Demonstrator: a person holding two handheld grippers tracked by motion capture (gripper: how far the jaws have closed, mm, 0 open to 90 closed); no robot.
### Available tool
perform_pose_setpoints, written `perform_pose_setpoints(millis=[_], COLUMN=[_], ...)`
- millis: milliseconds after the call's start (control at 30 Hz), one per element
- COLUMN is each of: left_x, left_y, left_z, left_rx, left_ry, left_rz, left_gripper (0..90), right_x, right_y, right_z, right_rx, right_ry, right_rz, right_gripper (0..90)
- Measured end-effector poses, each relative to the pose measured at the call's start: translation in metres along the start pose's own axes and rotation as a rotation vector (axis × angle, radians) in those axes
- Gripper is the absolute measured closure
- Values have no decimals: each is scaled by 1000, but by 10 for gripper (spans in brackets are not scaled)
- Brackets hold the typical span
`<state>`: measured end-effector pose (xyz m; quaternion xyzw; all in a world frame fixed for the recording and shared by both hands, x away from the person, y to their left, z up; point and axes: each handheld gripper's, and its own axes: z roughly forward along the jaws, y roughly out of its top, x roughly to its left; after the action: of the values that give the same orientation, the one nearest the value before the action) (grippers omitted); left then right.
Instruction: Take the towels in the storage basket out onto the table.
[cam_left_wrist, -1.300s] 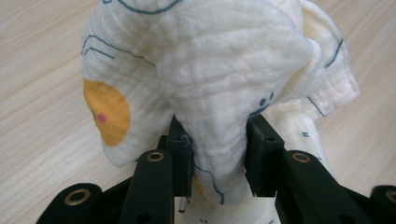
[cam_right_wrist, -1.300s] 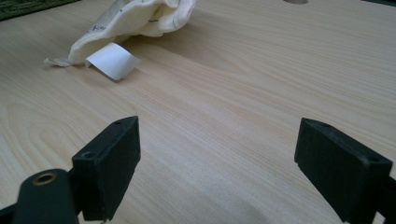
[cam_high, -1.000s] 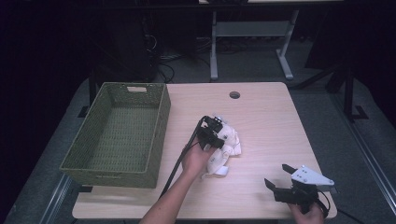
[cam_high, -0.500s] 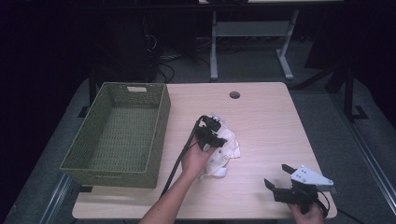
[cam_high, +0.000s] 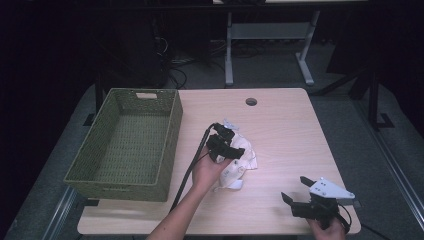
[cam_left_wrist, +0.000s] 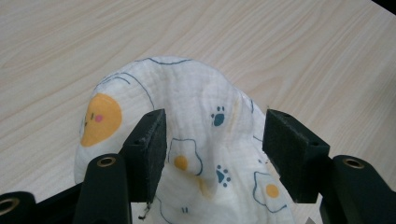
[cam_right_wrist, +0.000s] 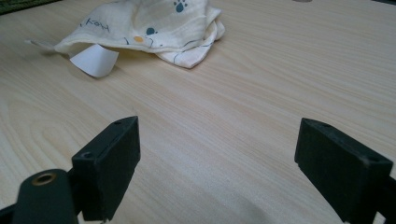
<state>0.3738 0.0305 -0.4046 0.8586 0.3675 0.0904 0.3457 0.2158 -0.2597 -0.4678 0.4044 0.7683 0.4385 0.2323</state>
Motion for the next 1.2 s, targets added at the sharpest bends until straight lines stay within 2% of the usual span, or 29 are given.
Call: perform_pose_setpoints(millis=[267, 633, 700, 933, 1067, 1200], left_x=[3, -10, -11, -14, -14, -15], left_y=[-8, -12, -14, -25, -31, -37], left_z=[-6, -22, -25, -28, -32, -36], left_rx=[-16, -68, -71, -65, -75, -83], left_ry=[-2, -7, -7, -19, -8, -15], left_rz=[-9, 19, 34, 28, 38, 34], left_gripper=[360, 323, 323, 324, 323, 317], right_x=[-1, -1, -2, -3, -4, -4], right_y=[-1, -1, -1, -2, -2, -2], right_z=[1, 0, 0, -1, -1, -1], right_rx=[2, 6, 7, 6, 7, 7], right_ry=[-1, -7, -9, -11, -13, -15], right_rz=[3, 5, 5, 11, 10, 11], right_gripper=[138, 138, 138, 138, 138, 138])
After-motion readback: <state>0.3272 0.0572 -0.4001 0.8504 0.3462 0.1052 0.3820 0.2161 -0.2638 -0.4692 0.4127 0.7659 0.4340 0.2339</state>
